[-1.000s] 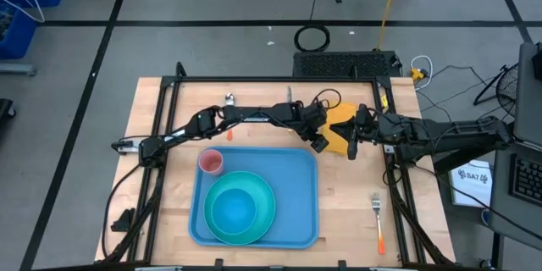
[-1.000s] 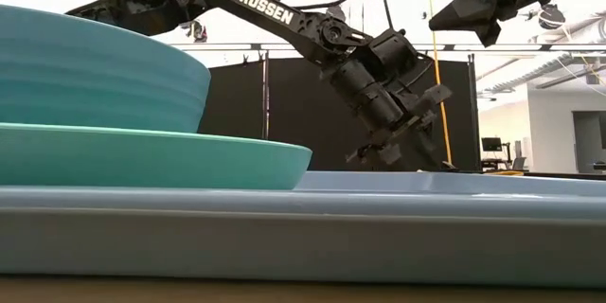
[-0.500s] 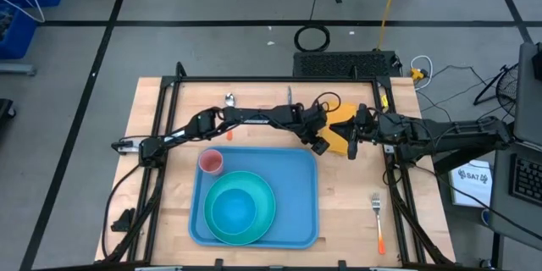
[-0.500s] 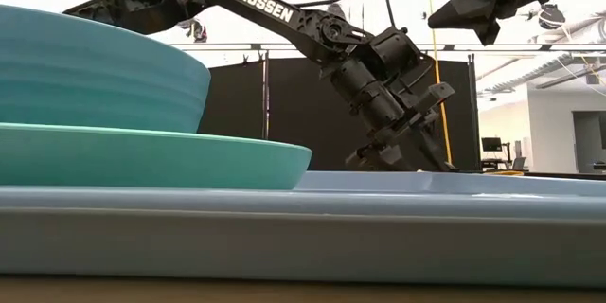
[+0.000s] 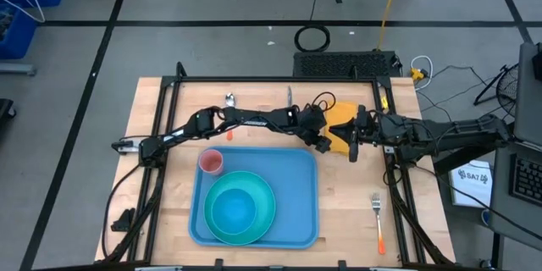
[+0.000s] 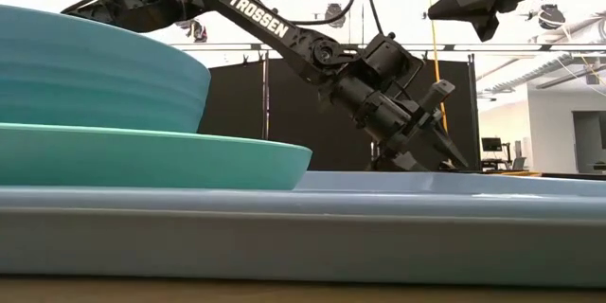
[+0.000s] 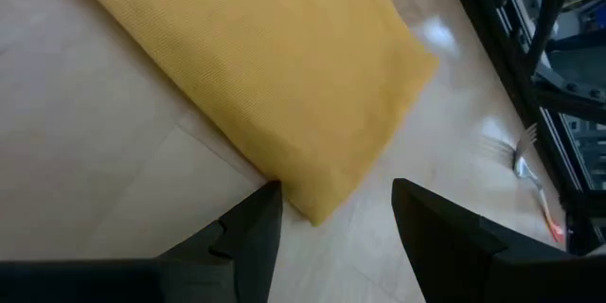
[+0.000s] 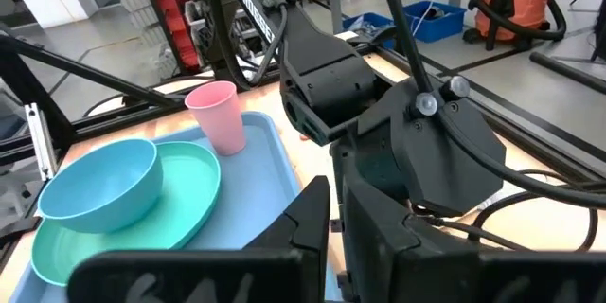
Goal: Set up tray
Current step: Put the yellow napkin to the right of the light blue plate on the blue serving tray
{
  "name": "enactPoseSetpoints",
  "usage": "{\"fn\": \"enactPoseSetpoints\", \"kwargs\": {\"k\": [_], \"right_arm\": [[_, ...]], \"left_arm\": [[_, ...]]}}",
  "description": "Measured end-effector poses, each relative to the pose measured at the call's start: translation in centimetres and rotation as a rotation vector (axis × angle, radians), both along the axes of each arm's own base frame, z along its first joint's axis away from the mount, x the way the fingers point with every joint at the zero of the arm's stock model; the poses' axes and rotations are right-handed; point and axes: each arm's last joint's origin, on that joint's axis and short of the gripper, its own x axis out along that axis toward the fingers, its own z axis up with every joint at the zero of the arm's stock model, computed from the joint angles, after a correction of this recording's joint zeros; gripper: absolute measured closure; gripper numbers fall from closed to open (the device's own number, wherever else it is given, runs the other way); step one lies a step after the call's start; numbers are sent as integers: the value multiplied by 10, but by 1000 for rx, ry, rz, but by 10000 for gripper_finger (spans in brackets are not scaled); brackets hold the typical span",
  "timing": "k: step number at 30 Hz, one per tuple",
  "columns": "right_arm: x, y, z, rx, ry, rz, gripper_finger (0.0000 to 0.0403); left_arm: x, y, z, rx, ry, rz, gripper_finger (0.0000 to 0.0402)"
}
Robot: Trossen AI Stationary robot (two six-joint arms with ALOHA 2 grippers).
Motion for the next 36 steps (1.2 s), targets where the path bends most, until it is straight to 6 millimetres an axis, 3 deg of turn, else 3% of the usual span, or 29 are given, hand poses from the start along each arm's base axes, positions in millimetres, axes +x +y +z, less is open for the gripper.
{"fn": "enactPoseSetpoints", "kwargs": {"k": [9,12,16,18,29,36], "right_arm": [[0,0,0,0,0,-1,376],[0,0,0,-4,1,-3,376],[0,0,0,-8,-1,-3,376],[0,0,0,-8,-1,-3,376],[0,0,0,-11,2,-2,376],[0,0,-1,-12,10,0,376]], "left_arm": [[2,1,0,59,-16,32,209],[2,1,-1,106,-20,27,254],[1,4,-2,148,-26,11,362],[1,7,-2,169,-30,5,389],[1,0,4,99,-80,-119,400],[-6,-17,26,17,-69,-253,400]]}}
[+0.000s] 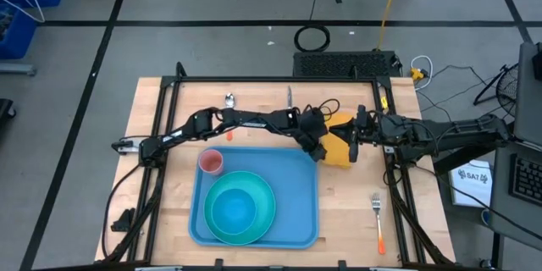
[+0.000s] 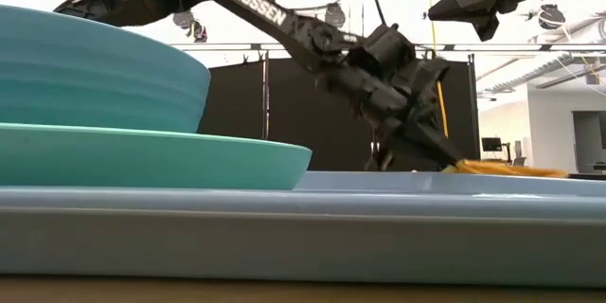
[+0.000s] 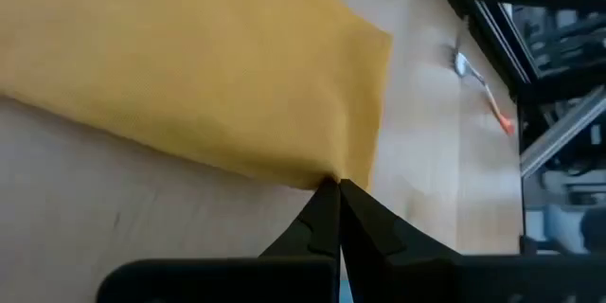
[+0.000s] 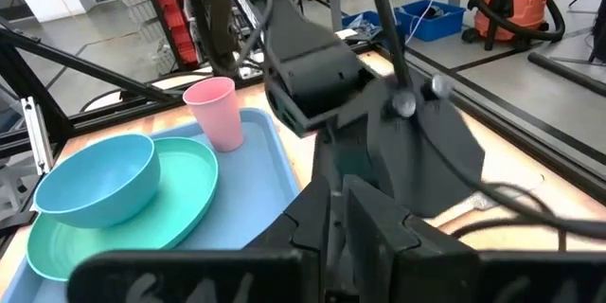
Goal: Set up tray
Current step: Put the yellow napkin to the right of the light blue plate on the blue serving tray
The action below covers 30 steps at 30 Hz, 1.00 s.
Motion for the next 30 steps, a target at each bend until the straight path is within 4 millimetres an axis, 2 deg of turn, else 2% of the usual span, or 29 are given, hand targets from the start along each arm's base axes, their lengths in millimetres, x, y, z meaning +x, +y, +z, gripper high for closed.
{"fn": "enactPoseSetpoints", "kwargs": {"k": [3,7,12,25,30], "right_arm": [[0,0,-1,-1,8,1,376],[0,0,0,-7,6,3,376],[0,0,-1,-11,8,7,376],[0,1,-2,-21,27,14,376],[-1,0,-2,-28,26,11,376]], "left_arm": [[-6,-9,17,45,15,-40,401],[-16,-25,30,83,74,-109,401],[-28,-54,43,157,162,-175,401],[-53,-128,40,216,389,-327,401],[-59,-151,38,258,448,-307,401]]}}
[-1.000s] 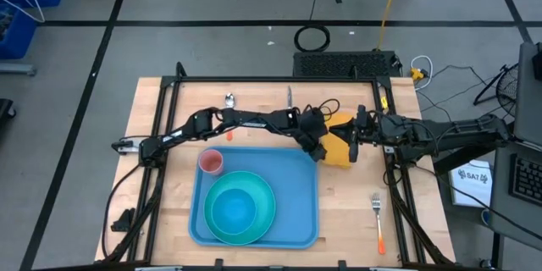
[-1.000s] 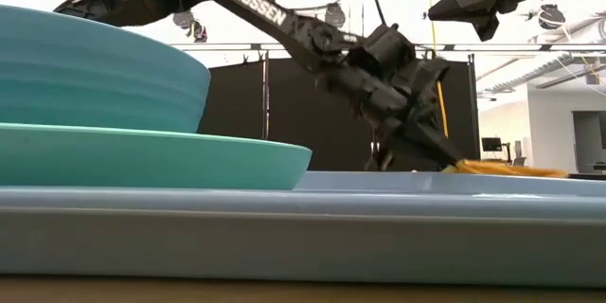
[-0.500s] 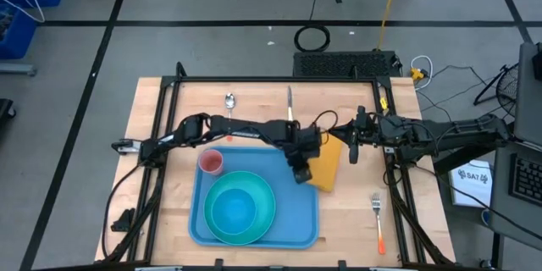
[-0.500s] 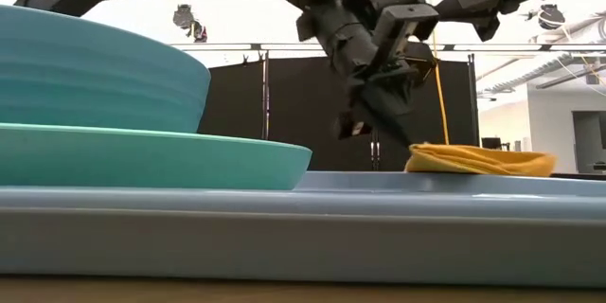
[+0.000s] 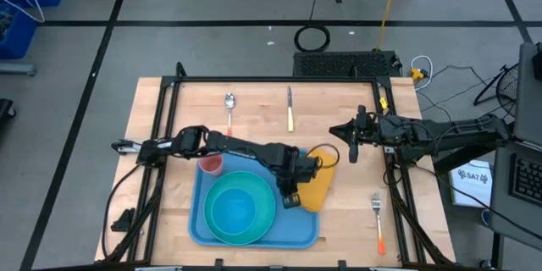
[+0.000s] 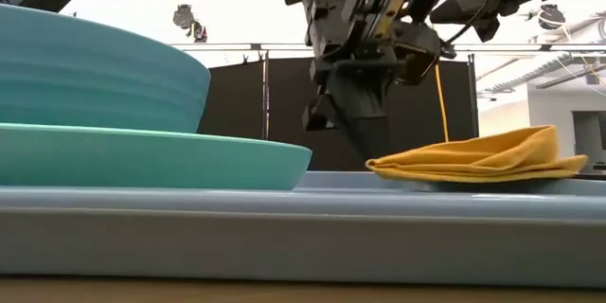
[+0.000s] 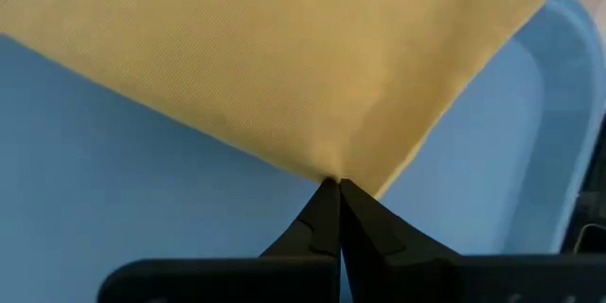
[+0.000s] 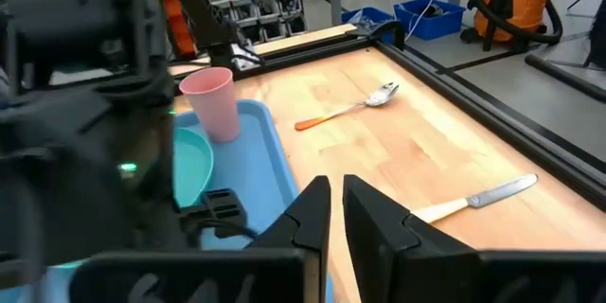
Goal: Set up tray
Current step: Put the yellow napkin to the right of the light blue plate on the blue serving tray
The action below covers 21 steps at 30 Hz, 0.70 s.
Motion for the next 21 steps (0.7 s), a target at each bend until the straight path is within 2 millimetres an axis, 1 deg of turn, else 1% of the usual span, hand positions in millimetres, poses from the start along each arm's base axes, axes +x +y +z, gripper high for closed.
{"fn": "enactPoseSetpoints", "kwargs": {"k": [2,4,8,12,15,17,21], "right_arm": [[0,0,0,0,1,2,376],[0,0,0,3,1,2,376],[0,1,0,10,1,24,376],[0,1,-1,23,6,26,376],[0,2,-3,45,5,45,376],[0,2,-7,50,18,45,376],[0,2,-9,56,24,41,376]], "left_arm": [[-2,-10,-1,23,9,9,401],[-4,-18,-6,22,23,28,401],[-11,-38,-27,-41,62,66,401],[-19,-61,-47,-133,56,101,401],[-22,-78,-56,-187,32,118,401],[-22,-85,-57,-199,4,117,401],[-21,-84,-48,-163,-43,119,401]]}}
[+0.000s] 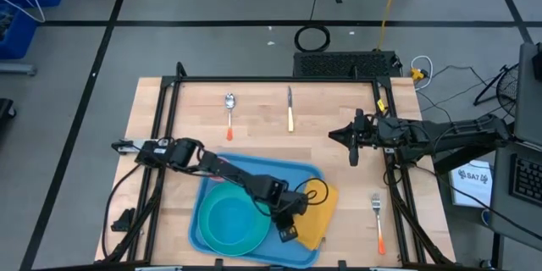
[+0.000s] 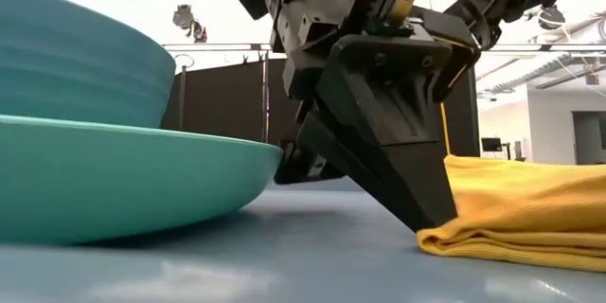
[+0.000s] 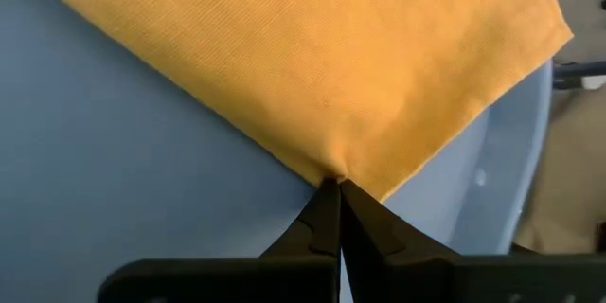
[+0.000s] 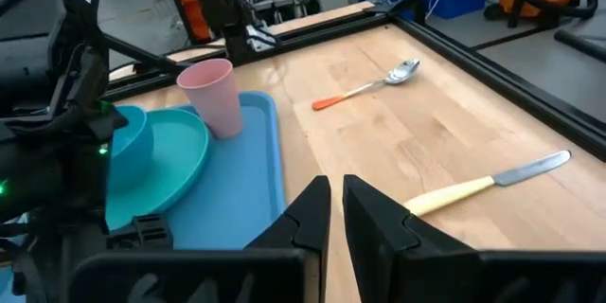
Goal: Set up tray
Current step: Put the yellow napkin to the right of the light blue plate on the blue serving tray
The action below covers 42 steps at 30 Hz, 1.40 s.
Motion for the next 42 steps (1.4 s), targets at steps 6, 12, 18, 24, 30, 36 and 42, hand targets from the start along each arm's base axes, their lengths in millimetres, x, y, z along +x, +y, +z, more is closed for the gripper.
{"fn": "enactPoseSetpoints", "kwargs": {"k": [6,12,18,24,30,36,42], "right_arm": [[1,0,2,0,-27,1,376],[1,0,2,-9,-25,3,376],[1,0,2,-9,-19,3,376],[-2,0,-15,72,121,-33,376],[-3,8,-58,204,265,-24,389],[1,40,-67,289,266,126,402],[9,78,-67,296,352,153,403]], "left_arm": [[3,26,24,106,-89,17,397],[4,33,45,76,-158,-19,347],[1,29,48,27,-143,-63,296],[0,29,65,34,-236,-130,279],[-19,21,150,225,-645,-301,295],[-75,15,223,479,-924,-395,329],[-128,43,215,578,-988,-240,359]]}}
